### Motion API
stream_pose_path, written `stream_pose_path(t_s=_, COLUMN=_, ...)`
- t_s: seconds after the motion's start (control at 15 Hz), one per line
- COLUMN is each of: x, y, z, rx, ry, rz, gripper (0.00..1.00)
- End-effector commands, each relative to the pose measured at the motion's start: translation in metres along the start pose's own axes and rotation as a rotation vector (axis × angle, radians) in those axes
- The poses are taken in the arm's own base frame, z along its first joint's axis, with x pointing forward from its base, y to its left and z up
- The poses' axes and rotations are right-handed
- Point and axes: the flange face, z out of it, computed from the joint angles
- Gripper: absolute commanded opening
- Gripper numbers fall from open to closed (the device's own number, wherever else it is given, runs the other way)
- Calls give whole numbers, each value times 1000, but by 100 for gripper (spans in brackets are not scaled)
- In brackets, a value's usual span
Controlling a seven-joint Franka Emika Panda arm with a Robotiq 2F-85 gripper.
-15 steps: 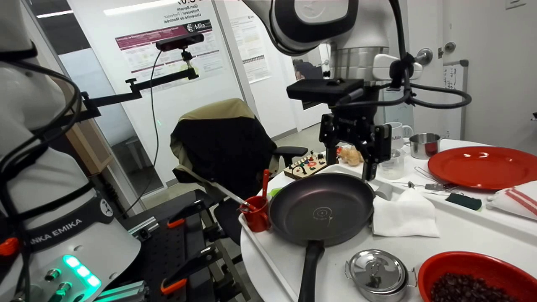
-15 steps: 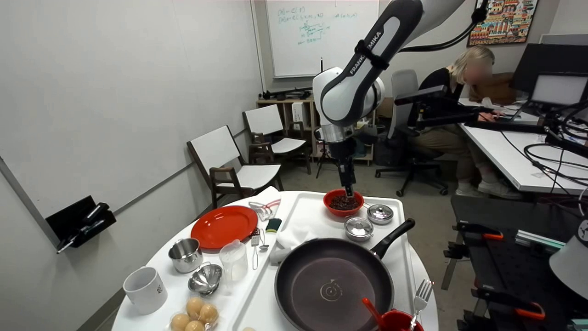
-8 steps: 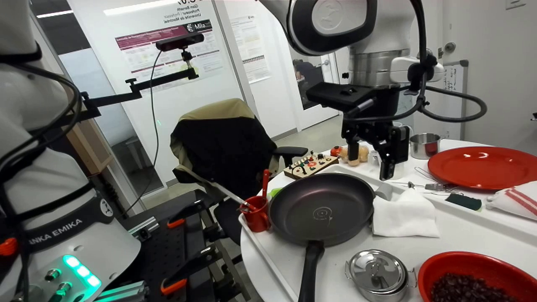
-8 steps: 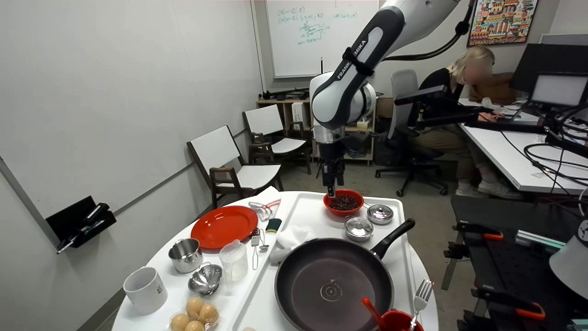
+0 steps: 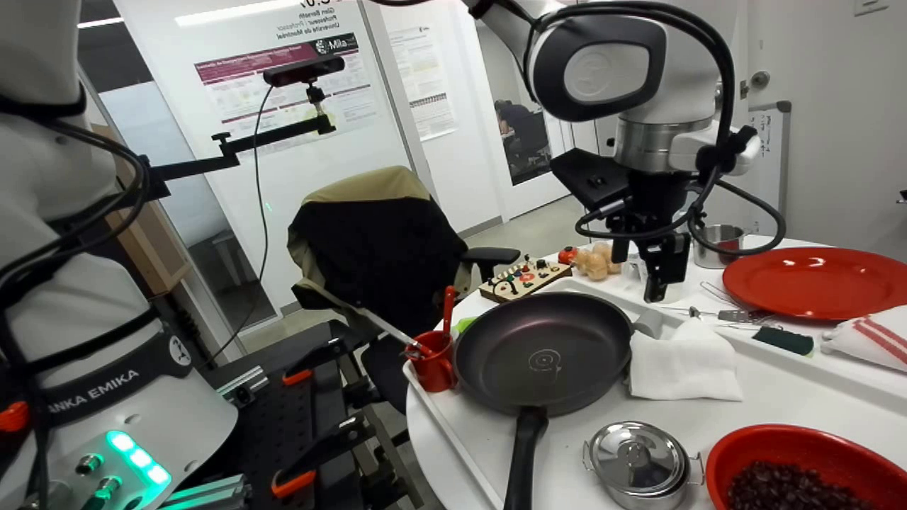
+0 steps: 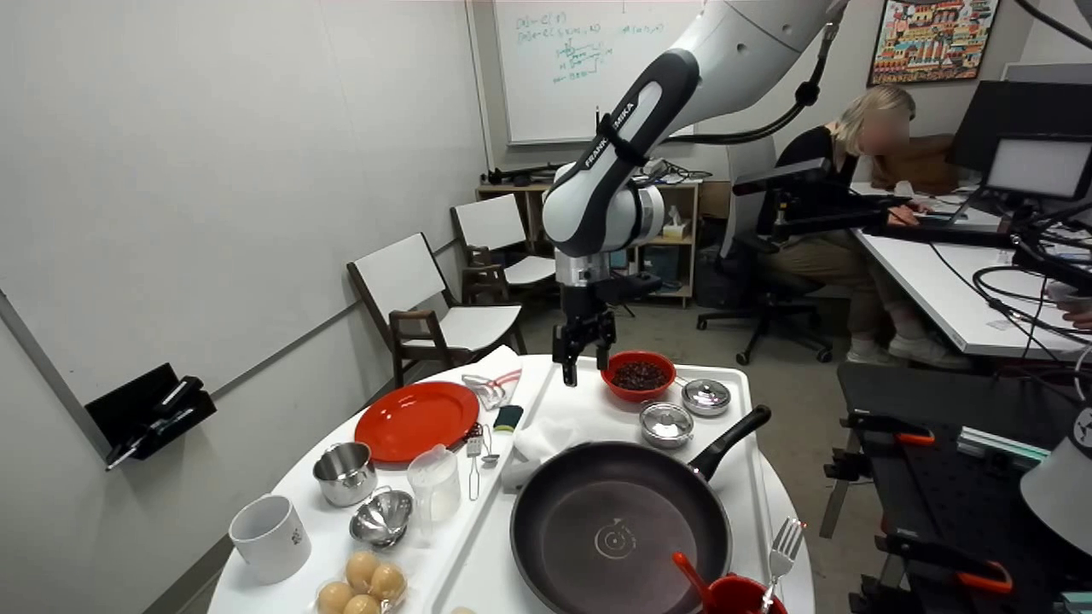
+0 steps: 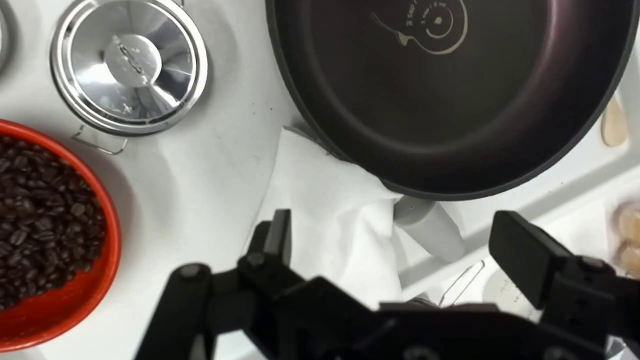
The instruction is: Use the white towel to wipe the pan
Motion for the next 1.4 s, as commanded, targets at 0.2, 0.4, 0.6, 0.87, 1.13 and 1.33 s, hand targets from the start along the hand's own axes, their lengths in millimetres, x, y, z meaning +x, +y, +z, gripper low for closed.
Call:
stream_pose_path(t_s=0.2, x=22, y=4, z=22, rx=6, ry=-11, rz=87, gripper=100)
stream_pose_path(t_s=0.4, x=30, y=5, z=24, rx=17, ry=-19, rz=105, gripper=100)
stream_pose_path(t_s=0.6, x=31, y=5, z=22, rx=20, ry=-19, rz=107, gripper=100)
stream_pose_path(t_s=0.87, x=31, y=4, z=22, rx=21, ry=-19, rz=107, gripper=100)
stream_pose_path(t_s=1.13, x=44, y=10, z=43, rx=-19, ry=-18, rz=119, gripper=100)
stream_pose_path(t_s=1.33, x=55, y=16, z=67, rx=-46, ry=-16, rz=133, gripper=100)
